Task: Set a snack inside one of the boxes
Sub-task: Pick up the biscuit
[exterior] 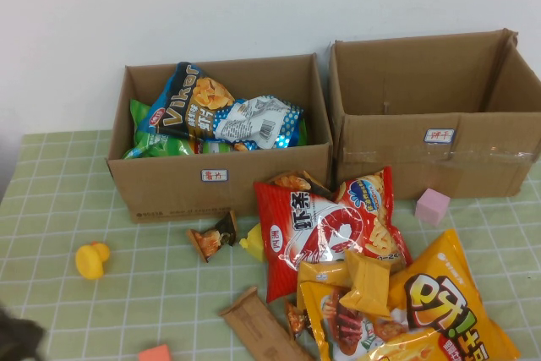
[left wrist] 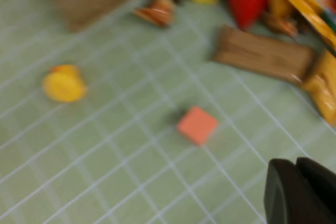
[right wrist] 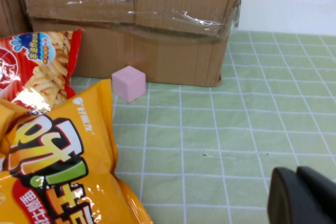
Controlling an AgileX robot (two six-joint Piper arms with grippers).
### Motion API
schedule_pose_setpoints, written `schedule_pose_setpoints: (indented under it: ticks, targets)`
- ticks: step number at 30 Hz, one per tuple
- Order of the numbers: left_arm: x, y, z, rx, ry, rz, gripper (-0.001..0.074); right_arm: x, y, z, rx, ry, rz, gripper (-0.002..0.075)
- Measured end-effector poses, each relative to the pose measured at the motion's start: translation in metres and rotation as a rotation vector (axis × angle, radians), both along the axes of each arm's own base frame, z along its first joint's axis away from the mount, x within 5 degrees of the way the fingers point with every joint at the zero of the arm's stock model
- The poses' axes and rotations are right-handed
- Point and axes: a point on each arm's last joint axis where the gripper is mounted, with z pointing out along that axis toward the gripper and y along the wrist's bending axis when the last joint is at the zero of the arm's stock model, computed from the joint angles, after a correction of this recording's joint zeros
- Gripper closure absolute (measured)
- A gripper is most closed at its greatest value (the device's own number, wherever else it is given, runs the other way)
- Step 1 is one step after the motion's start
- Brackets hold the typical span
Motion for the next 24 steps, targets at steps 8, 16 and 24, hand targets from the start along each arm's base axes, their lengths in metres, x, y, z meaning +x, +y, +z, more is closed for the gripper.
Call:
schedule_pose_setpoints:
  ticks: [8,16,24]
  targets:
    - [0.040,-0.033,-0.023,0.048,0.192,-0.294,0.0736,0.000,0.000,0.000,0.000,0.000,0.000,0.0728]
    - [0.059,-0.092,-0.058,0.120,0.291,-0.526,0.0736,0.000,0.000,0.000,0.000,0.000,0.000,0.0728]
    - [0.065,-0.153,-0.110,0.174,0.399,-0.577,0.0736,0.000,0.000,0.000,0.000,0.000,0.000,0.0728]
